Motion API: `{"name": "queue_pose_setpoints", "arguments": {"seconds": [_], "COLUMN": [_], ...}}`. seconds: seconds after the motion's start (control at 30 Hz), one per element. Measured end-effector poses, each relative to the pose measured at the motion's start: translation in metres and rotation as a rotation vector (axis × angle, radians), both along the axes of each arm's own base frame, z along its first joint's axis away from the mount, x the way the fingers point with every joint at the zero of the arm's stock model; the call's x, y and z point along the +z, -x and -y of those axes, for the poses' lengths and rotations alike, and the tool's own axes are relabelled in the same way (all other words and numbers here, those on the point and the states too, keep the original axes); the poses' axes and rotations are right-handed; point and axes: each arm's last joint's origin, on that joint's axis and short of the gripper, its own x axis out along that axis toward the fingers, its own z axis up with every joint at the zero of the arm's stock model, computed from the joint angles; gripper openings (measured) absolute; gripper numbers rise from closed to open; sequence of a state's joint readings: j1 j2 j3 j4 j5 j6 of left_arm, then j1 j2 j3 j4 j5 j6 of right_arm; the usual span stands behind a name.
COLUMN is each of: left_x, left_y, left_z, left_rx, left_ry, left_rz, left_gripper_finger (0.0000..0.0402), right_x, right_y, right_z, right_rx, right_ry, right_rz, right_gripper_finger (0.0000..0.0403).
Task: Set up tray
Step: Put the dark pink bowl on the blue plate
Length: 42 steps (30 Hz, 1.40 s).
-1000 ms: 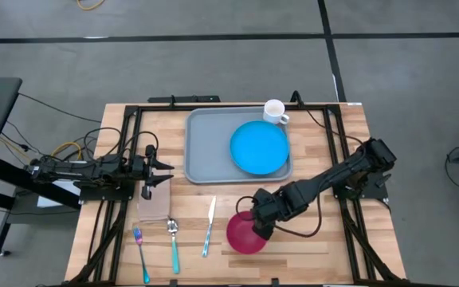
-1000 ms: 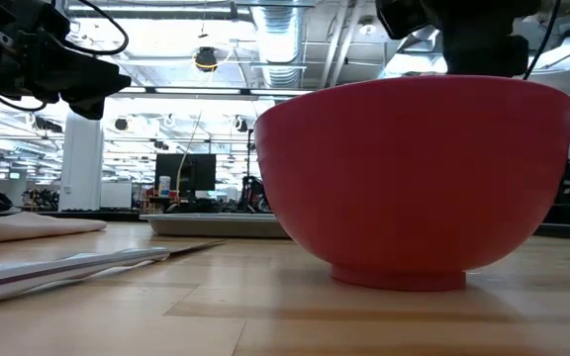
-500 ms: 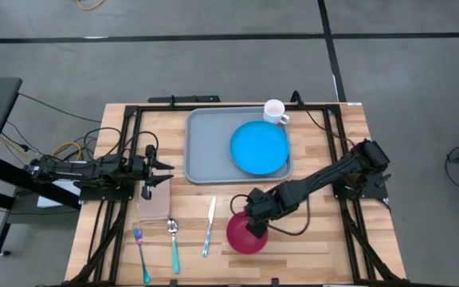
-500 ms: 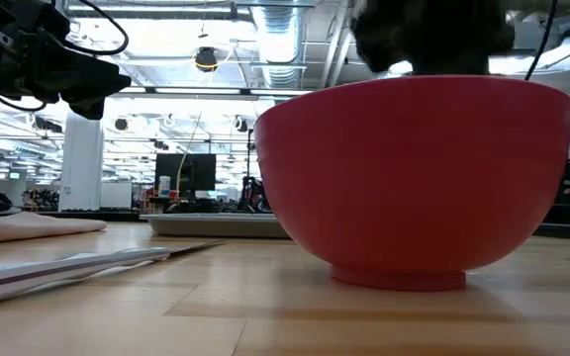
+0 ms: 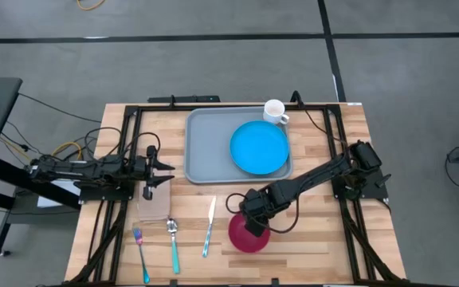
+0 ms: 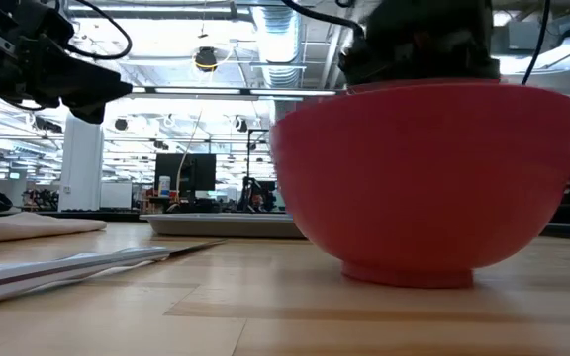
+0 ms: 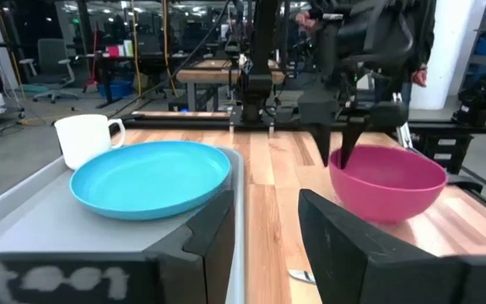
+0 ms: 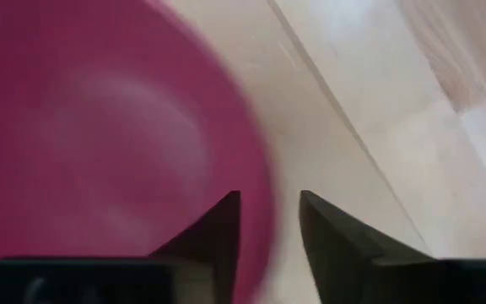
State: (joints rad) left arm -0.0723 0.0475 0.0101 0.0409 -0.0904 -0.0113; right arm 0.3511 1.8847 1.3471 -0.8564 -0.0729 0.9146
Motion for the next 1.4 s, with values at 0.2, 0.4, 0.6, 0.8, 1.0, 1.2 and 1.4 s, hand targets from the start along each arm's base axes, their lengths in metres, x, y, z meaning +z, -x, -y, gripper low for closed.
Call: {"name": "queue_pose_setpoints", "arguments": {"seconds": [0.2,0.4,0.6,0.8,1.0,1.2,1.4], "left_x": [0.0,0.0,0.0,0.0,0.0,0.0,0.0], "left_y": [0.0,0.0,0.0,0.0,0.0,0.0,0.0], "left_z": [0.0,0.0,0.0,0.0,0.0,0.0,0.0], "left_rx": [-0.003,-0.001,-0.001,-0.001,-0.001,-0.001,-0.001], "left_ry": [0.0,0.0,0.0,0.0,0.0,0.0,0.0], "left_rz": [-0.004,-0.005,-0.005,-0.005,-0.005,-0.005,-0.005], "left_gripper_finger": [0.0122,0.0122,0.0122,0.0122,0.0122,0.0122,0.0122], "right_x": [0.001,0.001,0.016,0.049,0.071,0.066,0.052], "right_y": [0.0,-0.001,-0.003,0.001,0.014,0.026,0.037], "right_z": [0.0,0.004,0.025,0.074,0.144,0.211,0.26], "right_rx": [0.003,0.001,-0.033,-0.135,-0.279,-0.396,-0.474], "right_ry": [-0.008,-0.029,-0.036,0.014,0.044,0.073,0.085], "right_rz": [-0.002,-0.009,0.03,0.119,0.141,0.095,0.049], "right_gripper_finger": [0.0016,0.0015,0.0008,0.0004,0.0003,0.0005,0.0003]}}
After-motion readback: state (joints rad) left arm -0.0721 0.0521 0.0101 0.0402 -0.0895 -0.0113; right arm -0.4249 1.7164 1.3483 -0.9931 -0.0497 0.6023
